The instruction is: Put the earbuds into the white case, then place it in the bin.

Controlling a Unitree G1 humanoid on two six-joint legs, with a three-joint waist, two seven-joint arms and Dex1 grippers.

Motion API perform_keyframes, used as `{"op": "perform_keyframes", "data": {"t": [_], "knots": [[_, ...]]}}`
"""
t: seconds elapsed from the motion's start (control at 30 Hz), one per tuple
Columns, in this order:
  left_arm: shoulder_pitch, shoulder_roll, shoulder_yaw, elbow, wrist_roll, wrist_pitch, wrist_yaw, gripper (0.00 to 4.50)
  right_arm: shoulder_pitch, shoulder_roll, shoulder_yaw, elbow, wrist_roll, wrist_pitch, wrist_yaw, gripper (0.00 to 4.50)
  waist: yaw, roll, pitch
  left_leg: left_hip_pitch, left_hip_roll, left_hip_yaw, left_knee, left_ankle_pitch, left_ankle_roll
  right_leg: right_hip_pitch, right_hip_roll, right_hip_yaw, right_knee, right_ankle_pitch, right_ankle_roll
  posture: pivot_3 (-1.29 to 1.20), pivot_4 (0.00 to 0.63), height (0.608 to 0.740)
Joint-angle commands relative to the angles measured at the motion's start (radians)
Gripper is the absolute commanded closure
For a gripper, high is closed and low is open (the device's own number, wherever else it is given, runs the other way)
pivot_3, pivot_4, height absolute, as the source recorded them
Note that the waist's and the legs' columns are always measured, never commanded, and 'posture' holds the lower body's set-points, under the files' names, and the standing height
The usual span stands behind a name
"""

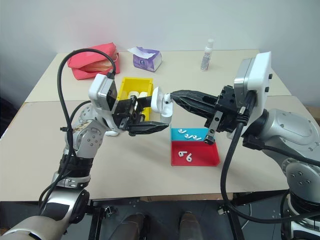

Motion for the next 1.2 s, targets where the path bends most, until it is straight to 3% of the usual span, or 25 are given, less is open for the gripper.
{"op": "perform_keyframes", "data": {"t": [0.03, 0.33, 0.5, 0.6, 0.83, 1.0, 1.17, 1.2], "knots": [[-0.018, 0.003, 0.010, -0.013, -0.002, -0.019, -0.007, 1.77, -0.005, -0.012, -0.038, -0.013, 0.016, -0.009, -0.007, 4.45, 0.000, 0.000, 0.000, 0.000, 0.000, 0.000, 0.000, 0.000, 0.000, 0.000, 0.000, 0.000, 0.000, 0.000, 0.000, 0.00, 0.150, 0.740], [0.002, 0.029, 0.034, -0.031, -0.007, -0.009, 0.021, 1.77, -0.012, -0.079, -0.107, 0.067, -0.002, -0.005, 0.044, 4.45, 0.000, 0.000, 0.000, 0.000, 0.000, 0.000, 0.000, 0.000, 0.000, 0.000, 0.000, 0.000, 0.000, 0.000, 0.000, 0.00, 0.150, 0.740], [0.017, 0.046, 0.047, -0.060, -0.013, 0.008, 0.055, 1.77, -0.081, -0.201, 0.078, 0.190, -0.219, 0.012, 0.141, 4.45, -0.006, 0.000, 0.000, 0.000, 0.000, 0.001, 0.000, 0.000, 0.000, 0.000, 0.000, 0.000, 0.000, 0.000, 0.000, 0.00, 0.150, 0.740], [0.032, 0.055, 0.064, -0.094, -0.028, 0.025, 0.094, 1.77, -0.202, -0.220, 0.271, 0.314, -0.381, 0.009, 0.231, 3.77, -0.014, 0.000, 0.000, 0.001, 0.000, 0.001, 0.000, 0.000, 0.000, -0.001, 0.000, 0.000, -0.002, 0.000, 0.000, 0.00, 0.150, 0.740], [0.067, 0.056, 0.071, -0.145, -0.033, 0.017, 0.141, 1.77, -0.435, -0.199, 0.612, 0.587, -0.739, -0.120, 0.568, 1.36, -0.017, 0.000, 0.000, -0.002, 0.000, 0.001, 0.000, 0.002, -0.004, -0.002, 0.000, 0.001, -0.001, 0.000, 0.000, 0.00, 0.150, 0.740], [0.073, 0.046, 0.078, -0.144, -0.027, 0.002, 0.168, 1.77, -0.586, -0.087, 0.781, 0.841, -0.950, -0.201, 0.735, 1.36, -0.024, 0.000, 0.000, -0.002, 0.000, 0.001, 0.000, 0.003, -0.005, -0.003, 0.000, 0.000, -0.002, 0.000, 0.000, 0.00, 0.150, 0.740], [0.077, 0.042, 0.077, -0.146, -0.024, -0.004, 0.176, 1.77, -0.652, 0.010, 0.850, 1.054, -1.082, -0.307, 0.848, 1.36, -0.026, 0.000, 0.000, -0.003, 0.000, 0.001, 0.000, 0.004, -0.006, -0.003, 0.000, 0.000, -0.001, 0.000, 0.000, 0.00, 0.150, 0.740], [0.077, 0.042, 0.078, -0.147, -0.023, -0.006, 0.177, 1.77, -0.655, 0.025, 0.861, 1.087, -1.109, -0.338, 0.859, 1.53, -0.026, 0.000, 0.000, -0.003, 0.000, 0.001, 0.000, 0.004, -0.007, -0.003, 0.000, 0.000, -0.001, 0.000, 0.000, 0.00, 0.150, 0.740]]}}
